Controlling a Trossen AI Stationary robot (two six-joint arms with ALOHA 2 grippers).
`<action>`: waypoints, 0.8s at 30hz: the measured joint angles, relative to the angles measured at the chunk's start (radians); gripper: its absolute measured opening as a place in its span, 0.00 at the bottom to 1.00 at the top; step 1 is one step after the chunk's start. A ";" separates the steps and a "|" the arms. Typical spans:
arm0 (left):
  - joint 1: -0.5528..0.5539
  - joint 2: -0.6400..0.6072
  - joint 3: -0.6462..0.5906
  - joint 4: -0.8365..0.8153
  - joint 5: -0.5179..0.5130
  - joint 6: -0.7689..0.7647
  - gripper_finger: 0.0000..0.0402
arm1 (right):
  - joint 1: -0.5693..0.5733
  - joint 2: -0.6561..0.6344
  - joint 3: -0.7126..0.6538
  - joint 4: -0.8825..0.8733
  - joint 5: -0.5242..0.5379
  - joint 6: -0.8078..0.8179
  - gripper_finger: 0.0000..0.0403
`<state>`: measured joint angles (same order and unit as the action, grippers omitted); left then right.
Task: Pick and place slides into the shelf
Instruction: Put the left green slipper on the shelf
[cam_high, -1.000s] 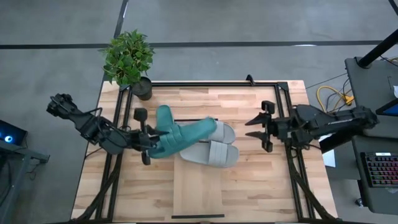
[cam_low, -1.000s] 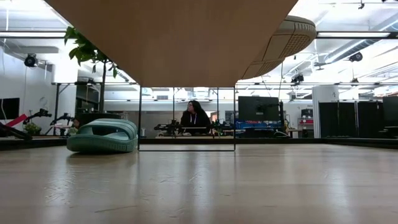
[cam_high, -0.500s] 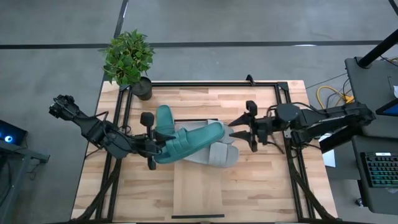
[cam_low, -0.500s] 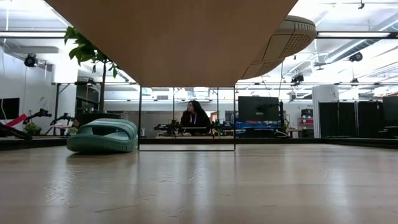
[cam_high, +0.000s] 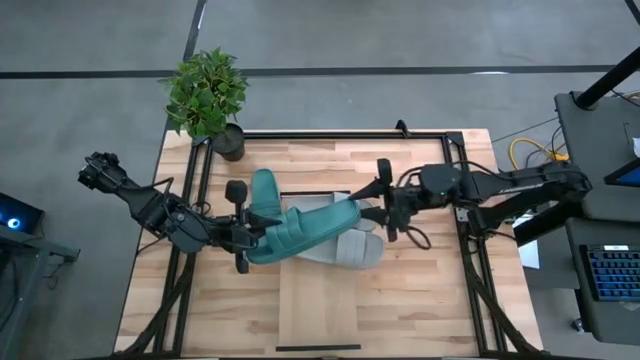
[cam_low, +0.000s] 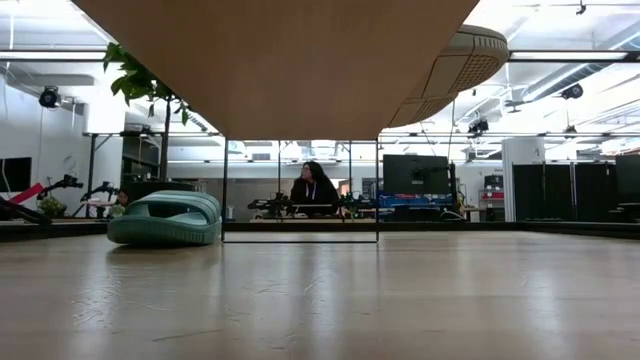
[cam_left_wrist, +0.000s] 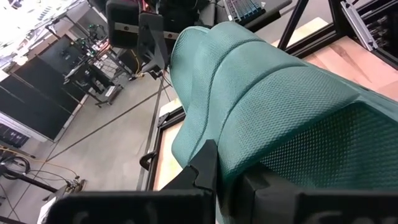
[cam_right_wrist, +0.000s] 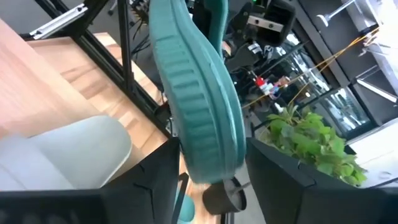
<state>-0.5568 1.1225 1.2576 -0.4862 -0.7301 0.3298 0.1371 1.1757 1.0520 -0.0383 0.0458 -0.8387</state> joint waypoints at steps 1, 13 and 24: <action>0.000 0.000 0.000 0.000 0.001 -0.001 0.00 | 0.000 0.013 0.014 -0.007 0.000 0.000 0.43; -0.001 -0.008 -0.002 -0.004 0.006 -0.002 0.00 | 0.005 0.137 0.120 -0.080 -0.053 -0.002 0.31; -0.001 -0.012 -0.003 -0.003 -0.001 -0.005 0.00 | 0.007 0.147 0.116 -0.083 -0.052 -0.078 0.14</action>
<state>-0.5575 1.1107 1.2545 -0.4889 -0.7310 0.3248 0.1446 1.3223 1.1684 -0.1208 -0.0066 -0.9163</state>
